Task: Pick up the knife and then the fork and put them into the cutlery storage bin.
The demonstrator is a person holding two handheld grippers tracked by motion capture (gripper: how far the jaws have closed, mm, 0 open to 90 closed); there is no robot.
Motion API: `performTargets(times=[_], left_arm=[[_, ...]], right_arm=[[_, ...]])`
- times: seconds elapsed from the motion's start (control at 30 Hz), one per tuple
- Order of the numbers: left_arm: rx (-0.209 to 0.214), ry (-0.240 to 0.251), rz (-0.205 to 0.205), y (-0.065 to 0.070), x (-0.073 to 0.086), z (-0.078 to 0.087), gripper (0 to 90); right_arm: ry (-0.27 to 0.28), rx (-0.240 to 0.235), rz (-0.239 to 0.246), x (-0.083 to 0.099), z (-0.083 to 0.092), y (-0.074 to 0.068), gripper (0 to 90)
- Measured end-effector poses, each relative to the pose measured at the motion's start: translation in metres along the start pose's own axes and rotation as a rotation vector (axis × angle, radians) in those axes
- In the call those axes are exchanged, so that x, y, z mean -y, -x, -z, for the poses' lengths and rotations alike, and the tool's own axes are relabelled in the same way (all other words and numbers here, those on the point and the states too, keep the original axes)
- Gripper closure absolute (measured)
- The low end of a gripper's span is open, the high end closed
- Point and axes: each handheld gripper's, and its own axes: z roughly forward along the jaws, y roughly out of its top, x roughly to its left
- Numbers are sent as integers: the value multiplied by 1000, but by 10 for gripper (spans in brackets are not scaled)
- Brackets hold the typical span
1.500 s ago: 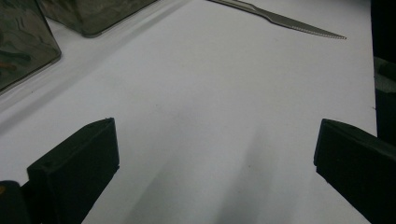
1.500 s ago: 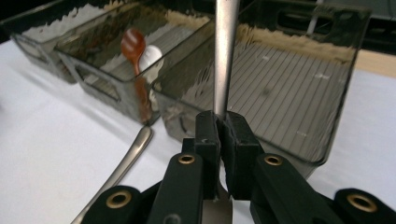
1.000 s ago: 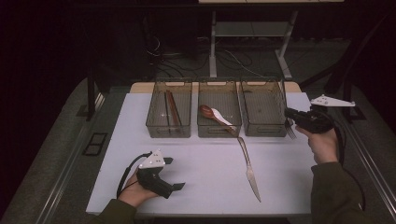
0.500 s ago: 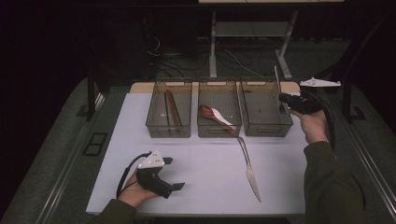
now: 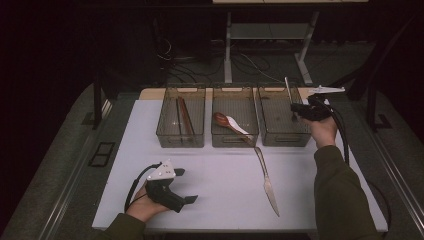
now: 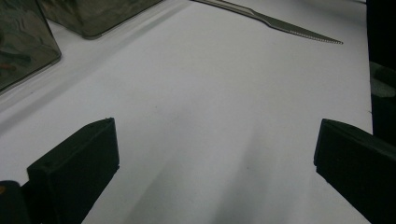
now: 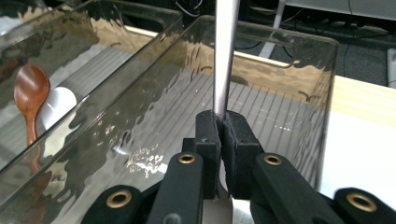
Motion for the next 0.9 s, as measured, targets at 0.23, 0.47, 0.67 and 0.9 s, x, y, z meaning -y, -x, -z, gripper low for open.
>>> performTargets(times=[0.23, 0.47, 0.67, 0.9], left_arm=[[1, -3, -2, 0, 0, 0, 0], [3, -5, -3, 0, 0, -1, 0], [1, -5, -2, 1, 0, -1, 0], [-3, -10, -1, 1, 0, -2, 0]], right_arm=[[-46, 10, 25, 4, -5, -2, 851], [-61, 27, 4, 12, -3, 0, 627], [-21, 23, -29, 13, 17, -4, 498], [-30, -52, -2, 25, 49, -26, 468]])
